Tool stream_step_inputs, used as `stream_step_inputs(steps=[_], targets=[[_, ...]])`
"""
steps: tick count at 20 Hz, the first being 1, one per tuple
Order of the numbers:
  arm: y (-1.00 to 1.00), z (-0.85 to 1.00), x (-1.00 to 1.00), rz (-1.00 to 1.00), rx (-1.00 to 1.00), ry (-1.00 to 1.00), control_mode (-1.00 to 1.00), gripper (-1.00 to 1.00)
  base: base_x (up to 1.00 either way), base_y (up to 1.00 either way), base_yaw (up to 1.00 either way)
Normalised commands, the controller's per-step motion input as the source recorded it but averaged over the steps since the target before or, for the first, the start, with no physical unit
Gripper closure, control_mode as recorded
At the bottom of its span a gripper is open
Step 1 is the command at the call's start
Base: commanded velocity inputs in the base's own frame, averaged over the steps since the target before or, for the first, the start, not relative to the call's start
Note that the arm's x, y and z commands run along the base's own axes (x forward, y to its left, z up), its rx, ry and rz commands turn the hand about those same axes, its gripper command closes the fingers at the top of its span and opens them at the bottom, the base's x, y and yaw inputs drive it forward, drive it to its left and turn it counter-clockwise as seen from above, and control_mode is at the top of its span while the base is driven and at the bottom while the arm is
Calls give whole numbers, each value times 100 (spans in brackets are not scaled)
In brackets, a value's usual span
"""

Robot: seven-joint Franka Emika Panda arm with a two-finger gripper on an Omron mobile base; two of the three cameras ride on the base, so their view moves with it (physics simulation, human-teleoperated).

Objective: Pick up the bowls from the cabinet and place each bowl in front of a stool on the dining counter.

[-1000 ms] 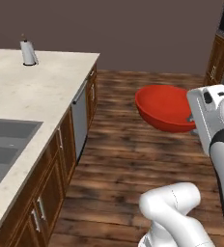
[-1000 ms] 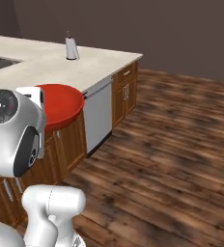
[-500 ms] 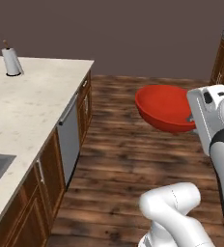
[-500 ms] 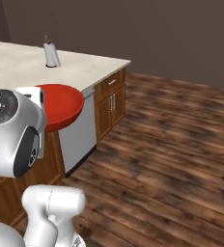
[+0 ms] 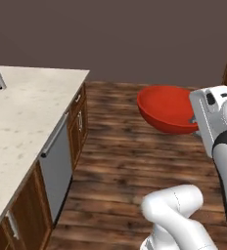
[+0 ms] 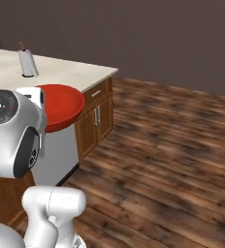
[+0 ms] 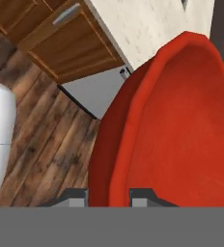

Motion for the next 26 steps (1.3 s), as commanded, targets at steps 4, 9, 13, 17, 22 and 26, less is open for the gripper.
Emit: stream_step_inputs(steps=[4,9,13,17,22,26], targets=[[0,0,0,0,0,0,100,100,100,-45,0],[0,0,0,0,0,0,100,100,100,-36,0],[0,0,0,0,0,0,100,100,100,-31,0],[0,0,0,0,0,0,100,100,100,-31,0],[0,0,0,0,0,0,100,100,100,-31,0],[0,0,0,0,0,0,100,100,100,-33,0]])
